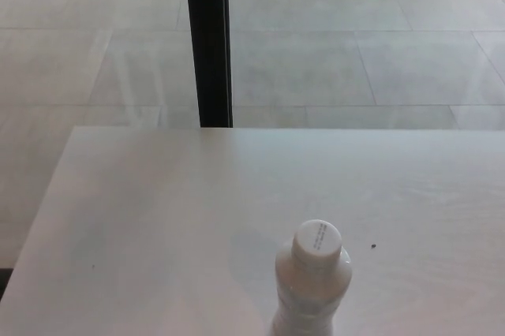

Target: The robot uses its left hand to to lift the bottle kept on the middle of the desk and tilts it towards its right hand. It then uses its right hand to rotate its cap to open it and places the bottle and cap back on the desk

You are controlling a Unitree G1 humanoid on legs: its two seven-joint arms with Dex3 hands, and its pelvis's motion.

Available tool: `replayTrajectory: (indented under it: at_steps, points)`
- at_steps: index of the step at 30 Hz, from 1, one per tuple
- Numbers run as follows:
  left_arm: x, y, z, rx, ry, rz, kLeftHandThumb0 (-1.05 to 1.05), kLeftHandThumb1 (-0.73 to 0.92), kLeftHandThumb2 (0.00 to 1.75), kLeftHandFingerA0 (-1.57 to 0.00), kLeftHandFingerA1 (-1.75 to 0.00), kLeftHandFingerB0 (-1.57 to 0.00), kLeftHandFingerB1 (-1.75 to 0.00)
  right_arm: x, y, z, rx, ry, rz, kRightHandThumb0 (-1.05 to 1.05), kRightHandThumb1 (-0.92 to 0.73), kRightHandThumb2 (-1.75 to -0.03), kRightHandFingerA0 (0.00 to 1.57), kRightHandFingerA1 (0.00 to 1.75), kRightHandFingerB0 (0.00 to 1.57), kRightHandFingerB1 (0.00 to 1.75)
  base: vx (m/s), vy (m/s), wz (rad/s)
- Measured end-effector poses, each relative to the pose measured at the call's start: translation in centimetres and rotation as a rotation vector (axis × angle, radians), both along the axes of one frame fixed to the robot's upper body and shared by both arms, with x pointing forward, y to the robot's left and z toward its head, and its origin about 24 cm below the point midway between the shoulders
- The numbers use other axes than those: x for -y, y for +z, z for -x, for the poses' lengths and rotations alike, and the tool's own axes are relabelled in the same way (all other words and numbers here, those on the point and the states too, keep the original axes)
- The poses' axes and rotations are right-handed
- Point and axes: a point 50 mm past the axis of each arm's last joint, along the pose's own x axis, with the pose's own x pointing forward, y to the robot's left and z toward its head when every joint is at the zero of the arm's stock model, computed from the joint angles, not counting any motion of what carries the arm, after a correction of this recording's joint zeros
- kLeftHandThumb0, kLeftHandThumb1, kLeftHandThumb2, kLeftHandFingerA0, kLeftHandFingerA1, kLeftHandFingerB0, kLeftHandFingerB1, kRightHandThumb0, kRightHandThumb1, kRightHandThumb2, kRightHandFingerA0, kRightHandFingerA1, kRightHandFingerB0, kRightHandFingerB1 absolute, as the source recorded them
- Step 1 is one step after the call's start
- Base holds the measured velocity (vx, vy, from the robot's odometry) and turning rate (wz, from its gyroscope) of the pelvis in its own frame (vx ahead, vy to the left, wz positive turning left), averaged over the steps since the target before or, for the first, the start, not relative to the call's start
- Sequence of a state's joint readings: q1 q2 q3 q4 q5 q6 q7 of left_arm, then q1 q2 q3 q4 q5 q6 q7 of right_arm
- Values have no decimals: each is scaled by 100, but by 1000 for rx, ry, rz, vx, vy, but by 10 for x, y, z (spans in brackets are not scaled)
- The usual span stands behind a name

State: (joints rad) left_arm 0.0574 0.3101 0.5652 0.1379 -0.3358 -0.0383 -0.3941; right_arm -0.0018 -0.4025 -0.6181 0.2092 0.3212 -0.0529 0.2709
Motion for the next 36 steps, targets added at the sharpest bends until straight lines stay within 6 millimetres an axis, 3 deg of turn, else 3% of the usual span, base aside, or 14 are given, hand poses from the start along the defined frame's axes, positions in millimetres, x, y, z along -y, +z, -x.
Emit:
replayTrajectory:
  at_steps: [2,3,4,6,10,11,12,13,17,26,33,34,35,36]
  points:
    - [19,12,-13,35,-88,-28,-92,46,84,0,-12,0,0,-17,5,-9,21,68,14,-75,-73,-109,4,38,4,26,0,0,0]
    - [29,17,-18,49,-133,-42,-93,47,85,0,-12,0,0,-26,7,-12,30,102,21,-75,-92,-70,9,34,9,21,0,0,0]
    - [38,20,-22,56,-169,-52,-93,47,85,0,-12,0,0,-33,8,-15,35,130,26,-75,-92,-70,9,34,9,21,0,0,0]
    - [62,27,-30,70,-272,-80,-88,43,79,0,-14,0,0,-54,10,-23,46,212,44,-77,-71,-110,16,53,0,38,0,0,0]
    - [103,34,-36,69,-440,-119,-89,42,79,0,-13,0,0,-90,12,-33,42,343,84,-78,-74,-106,11,49,4,37,0,0,0]
    - [111,35,-36,64,-472,-125,-90,43,80,0,-14,0,0,-97,11,-35,39,367,90,-36,-53,-111,2,51,0,49,0,0,0]
    - [118,35,-37,58,-500,-130,-90,44,81,0,-15,0,0,-103,10,-36,35,387,93,-36,-51,-111,1,51,0,49,0,0,0]
    - [123,35,-37,53,-519,-135,-86,38,76,0,-19,0,0,-107,9,-37,29,401,97,-78,-92,-68,18,39,15,27,0,0,0]
    - [149,28,-35,5,-613,-158,-85,34,75,0,-23,0,-3,-126,4,-43,-9,457,127,-78,-92,-69,19,39,15,27,0,0,0]
    - [175,13,-30,-59,-680,-256,-99,54,91,0,-23,0,-1,-139,2,-51,-36,481,157,-79,-91,-68,22,42,22,28,0,0,0]
    - [190,5,-28,-91,-736,-362,-93,50,90,0,-26,0,-9,-140,1,-51,-44,481,159,-79,-89,-68,29,45,30,30,0,0,0]
    - [193,4,-28,-94,-742,-376,-83,54,57,0,0,0,0,-140,1,-51,-46,481,159,-79,-89,-67,30,45,31,30,0,0,0]
    - [195,3,-28,-96,-746,-384,-83,54,57,0,0,0,0,-140,0,-51,-47,480,159,-79,-89,-67,31,46,31,30,0,0,0]
    - [198,1,-28,-100,-753,-397,-93,50,93,0,-31,0,-14,-140,0,-51,-49,478,160,-76,-89,-67,33,47,32,30,0,0,0]
